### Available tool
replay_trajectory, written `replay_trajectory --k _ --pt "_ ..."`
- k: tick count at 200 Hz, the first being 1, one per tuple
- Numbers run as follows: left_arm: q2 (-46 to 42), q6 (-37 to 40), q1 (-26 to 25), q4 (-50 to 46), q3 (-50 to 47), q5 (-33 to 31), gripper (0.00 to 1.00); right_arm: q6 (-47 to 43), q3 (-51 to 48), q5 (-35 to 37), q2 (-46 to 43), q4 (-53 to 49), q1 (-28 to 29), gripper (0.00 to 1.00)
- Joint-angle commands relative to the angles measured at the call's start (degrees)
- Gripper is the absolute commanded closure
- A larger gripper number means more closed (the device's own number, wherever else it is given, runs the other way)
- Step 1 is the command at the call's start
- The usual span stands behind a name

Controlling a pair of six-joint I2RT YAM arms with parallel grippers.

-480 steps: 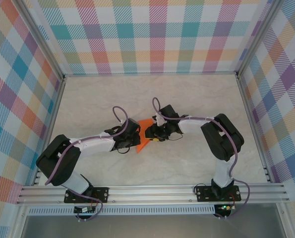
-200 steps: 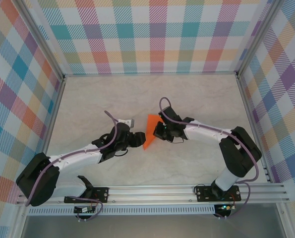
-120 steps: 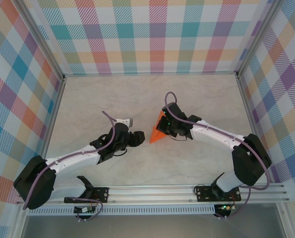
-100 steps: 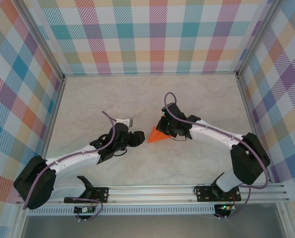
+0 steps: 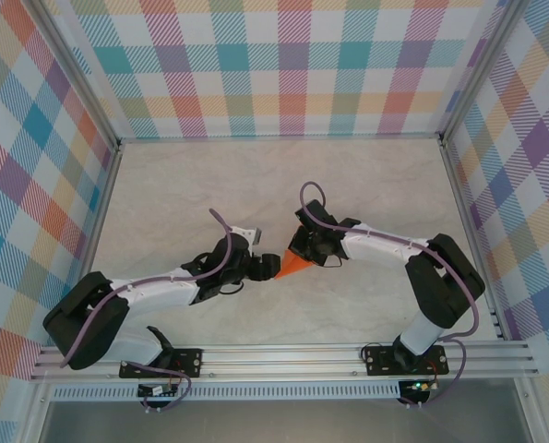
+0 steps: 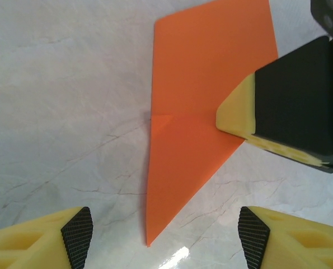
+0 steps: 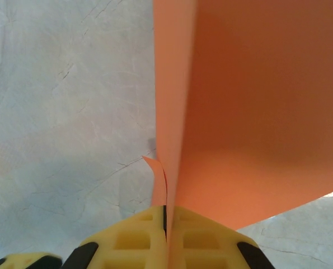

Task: Fold a paper plane with a square sheet of paper (pick it up from the middle)
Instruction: Fourth fold the wing at the center of the table.

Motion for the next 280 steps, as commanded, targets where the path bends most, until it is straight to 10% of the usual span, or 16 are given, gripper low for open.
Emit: replay_trajectory --k 1,280 --pt "2.3 4.3 -1.2 5.4 -0.4 1.9 0.28 2.4 -0.8 -1.0 0.0 -3.2 0.4 0.96" --pt "18.7 36.3 -11.9 25.2 -1.4 -7.3 0.68 6.6 -0.1 -11.6 2.6 -5.6 -4.2 0.93"
